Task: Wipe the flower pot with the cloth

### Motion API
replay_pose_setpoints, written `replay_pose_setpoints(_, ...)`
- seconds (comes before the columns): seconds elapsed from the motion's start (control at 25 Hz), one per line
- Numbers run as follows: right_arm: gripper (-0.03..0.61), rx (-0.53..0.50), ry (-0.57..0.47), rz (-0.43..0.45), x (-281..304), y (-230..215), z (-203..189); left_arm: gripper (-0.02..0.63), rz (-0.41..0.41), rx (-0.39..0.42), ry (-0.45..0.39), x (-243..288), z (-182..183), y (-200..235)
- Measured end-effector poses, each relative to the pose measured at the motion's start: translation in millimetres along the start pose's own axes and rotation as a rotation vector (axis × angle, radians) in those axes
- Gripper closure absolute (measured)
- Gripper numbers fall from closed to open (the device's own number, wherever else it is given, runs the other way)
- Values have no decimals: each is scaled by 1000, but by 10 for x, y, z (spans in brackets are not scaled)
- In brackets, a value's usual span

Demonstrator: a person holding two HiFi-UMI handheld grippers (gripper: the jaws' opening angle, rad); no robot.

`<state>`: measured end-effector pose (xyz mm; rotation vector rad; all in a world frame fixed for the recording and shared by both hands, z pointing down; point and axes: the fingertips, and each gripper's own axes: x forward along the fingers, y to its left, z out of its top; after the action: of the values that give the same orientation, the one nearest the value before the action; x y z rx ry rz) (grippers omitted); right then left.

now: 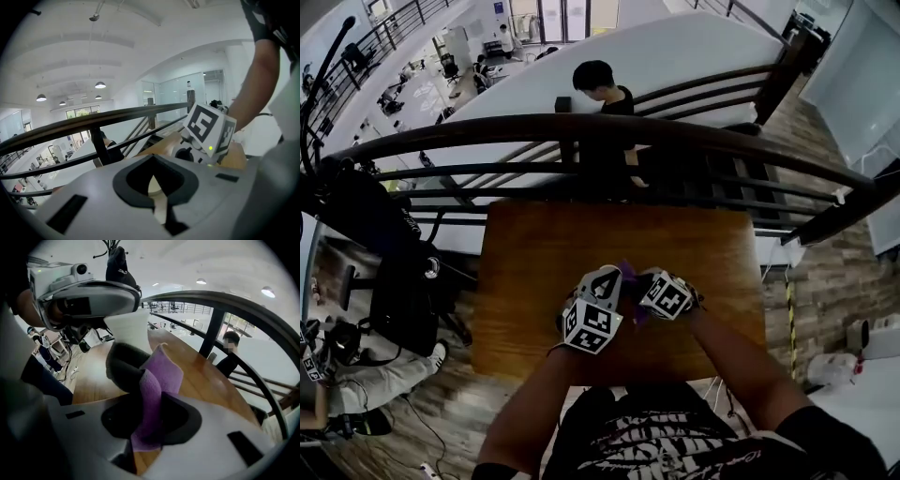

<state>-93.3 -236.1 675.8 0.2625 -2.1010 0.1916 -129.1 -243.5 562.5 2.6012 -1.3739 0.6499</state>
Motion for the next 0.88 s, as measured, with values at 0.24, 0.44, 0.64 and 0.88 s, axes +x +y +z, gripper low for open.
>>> replay_pose_setpoints(0.24,483,-100,42,-89,52,-284,156,615,10,-1,4,15,30,-1)
replay_pose_setpoints(0.44,483,-90,31,-117,57,-354,219,615,14,-6,13,25,25,19)
replay_pose_setpoints(0.64,483,-57,37,-45,16,-119,12,615,18,-6,16,39,39,11)
replay_pose_setpoints(0.88,483,-110,47,64,267,534,-115,615,25,-7,17,41,-27,71)
